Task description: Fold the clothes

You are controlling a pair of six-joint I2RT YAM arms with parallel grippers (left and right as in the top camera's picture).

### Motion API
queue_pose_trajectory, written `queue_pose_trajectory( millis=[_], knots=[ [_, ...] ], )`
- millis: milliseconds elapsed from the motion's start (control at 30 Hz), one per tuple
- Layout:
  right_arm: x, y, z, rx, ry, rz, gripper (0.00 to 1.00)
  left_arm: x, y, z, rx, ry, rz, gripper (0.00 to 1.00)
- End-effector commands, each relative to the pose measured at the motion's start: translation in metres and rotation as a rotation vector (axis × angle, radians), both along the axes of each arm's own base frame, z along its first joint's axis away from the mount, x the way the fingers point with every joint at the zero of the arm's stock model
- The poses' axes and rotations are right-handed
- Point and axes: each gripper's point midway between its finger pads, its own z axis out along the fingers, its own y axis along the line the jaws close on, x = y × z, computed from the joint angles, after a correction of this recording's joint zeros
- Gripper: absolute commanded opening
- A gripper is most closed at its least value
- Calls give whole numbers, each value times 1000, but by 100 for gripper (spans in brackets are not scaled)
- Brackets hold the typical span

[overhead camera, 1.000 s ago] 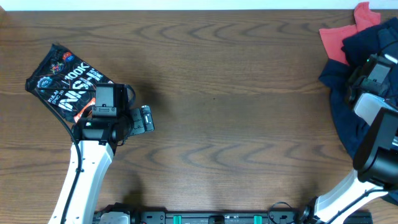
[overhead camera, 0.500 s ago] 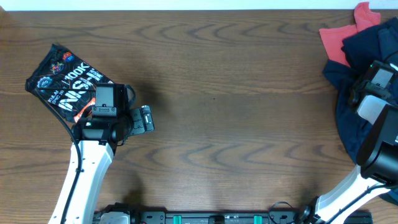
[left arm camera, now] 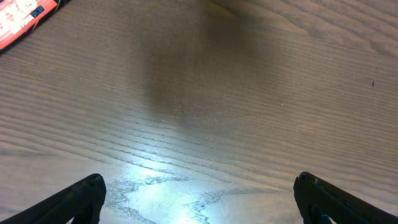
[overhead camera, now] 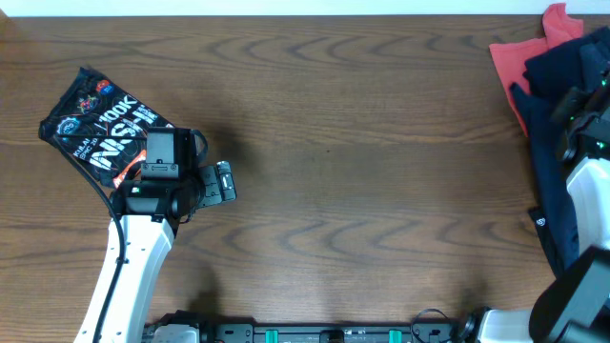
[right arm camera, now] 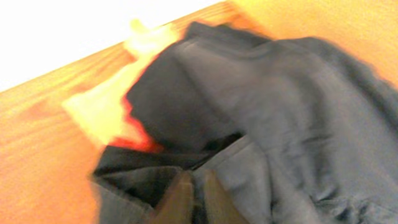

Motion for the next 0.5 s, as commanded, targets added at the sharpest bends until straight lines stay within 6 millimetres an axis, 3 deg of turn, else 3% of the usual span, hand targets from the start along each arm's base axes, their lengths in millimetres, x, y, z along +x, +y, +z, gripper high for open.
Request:
queue_pose_trajectory(
  millis=[0,67,100,133,200,367,467],
  knots=[
    [1,38,-21,75,84,139,25,6,-1,9,3,-26,-11,98],
    [-13,58,-44,112,206,216,33,6,-1,9,3,-26,-11,98],
    [-25,63,-55,122,277,229,41,6,-1,9,3,-26,-11,98],
    [-36,62,-62,124,334,213,52,6,-1,9,3,-26,-11,98],
    [-61,52,-74,106,448,130,60,6,-1,9,3,-26,-11,98],
    [-111,33,-85,103,603,-102,61,6,-1,9,3,-27,-11,98],
    [-126,32,-91,98,656,-137,60,6,-1,9,3,-26,-11,98]
  ],
)
